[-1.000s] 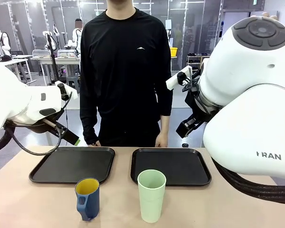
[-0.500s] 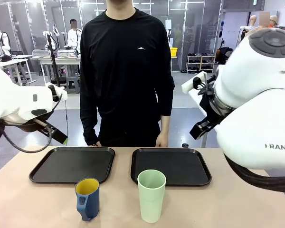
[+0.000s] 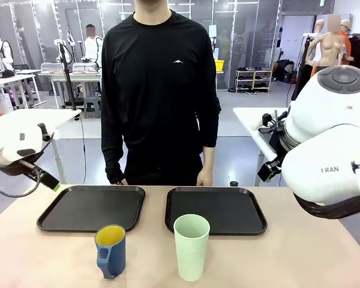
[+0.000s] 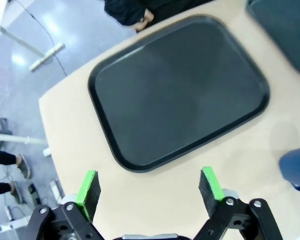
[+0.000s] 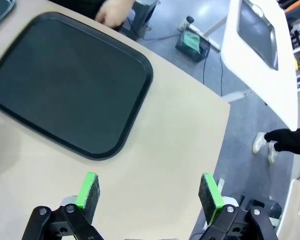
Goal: Sort and store the cups by type.
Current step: Pick up the Reusable plastic cup.
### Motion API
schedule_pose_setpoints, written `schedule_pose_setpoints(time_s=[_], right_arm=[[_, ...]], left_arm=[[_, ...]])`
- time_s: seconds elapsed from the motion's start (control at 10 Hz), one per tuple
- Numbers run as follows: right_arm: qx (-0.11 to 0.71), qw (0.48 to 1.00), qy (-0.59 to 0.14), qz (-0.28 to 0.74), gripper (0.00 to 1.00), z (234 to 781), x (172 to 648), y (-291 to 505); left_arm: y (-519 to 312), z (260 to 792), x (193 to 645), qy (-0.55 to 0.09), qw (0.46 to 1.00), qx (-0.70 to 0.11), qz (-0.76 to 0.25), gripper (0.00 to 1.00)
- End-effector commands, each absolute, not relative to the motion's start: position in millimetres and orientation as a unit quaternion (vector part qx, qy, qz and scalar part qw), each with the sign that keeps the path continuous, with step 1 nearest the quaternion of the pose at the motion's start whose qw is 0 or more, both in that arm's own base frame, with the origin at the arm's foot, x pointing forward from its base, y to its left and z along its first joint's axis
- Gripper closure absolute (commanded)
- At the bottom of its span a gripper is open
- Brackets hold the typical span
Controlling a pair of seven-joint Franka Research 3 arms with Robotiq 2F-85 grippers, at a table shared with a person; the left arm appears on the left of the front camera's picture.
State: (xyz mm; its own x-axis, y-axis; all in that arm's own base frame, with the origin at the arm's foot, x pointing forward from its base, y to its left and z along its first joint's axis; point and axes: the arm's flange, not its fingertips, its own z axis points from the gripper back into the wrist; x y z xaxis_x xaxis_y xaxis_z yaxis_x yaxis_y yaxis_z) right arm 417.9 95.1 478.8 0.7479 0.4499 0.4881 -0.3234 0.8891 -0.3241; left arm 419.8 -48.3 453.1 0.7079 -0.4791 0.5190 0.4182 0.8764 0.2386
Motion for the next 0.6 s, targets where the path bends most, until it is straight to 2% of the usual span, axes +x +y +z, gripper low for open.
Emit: schedule_pose_setpoints(time_s=[0.0, 0.5], right_arm=[[-0.106, 0.93, -0.288, 0.204, 0.0, 465.3, 445.9, 87.3], [-0.1, 0.939, -0.256, 0.206, 0.0, 440.9, 468.1, 66.7]], left_arm=[[-33.9, 436.4, 435.5, -0.299, 0.927, 0.038, -0.224, 0.0], [-23.9, 429.5, 443.6, -0.296, 0.932, 0.036, -0.205, 0.0]])
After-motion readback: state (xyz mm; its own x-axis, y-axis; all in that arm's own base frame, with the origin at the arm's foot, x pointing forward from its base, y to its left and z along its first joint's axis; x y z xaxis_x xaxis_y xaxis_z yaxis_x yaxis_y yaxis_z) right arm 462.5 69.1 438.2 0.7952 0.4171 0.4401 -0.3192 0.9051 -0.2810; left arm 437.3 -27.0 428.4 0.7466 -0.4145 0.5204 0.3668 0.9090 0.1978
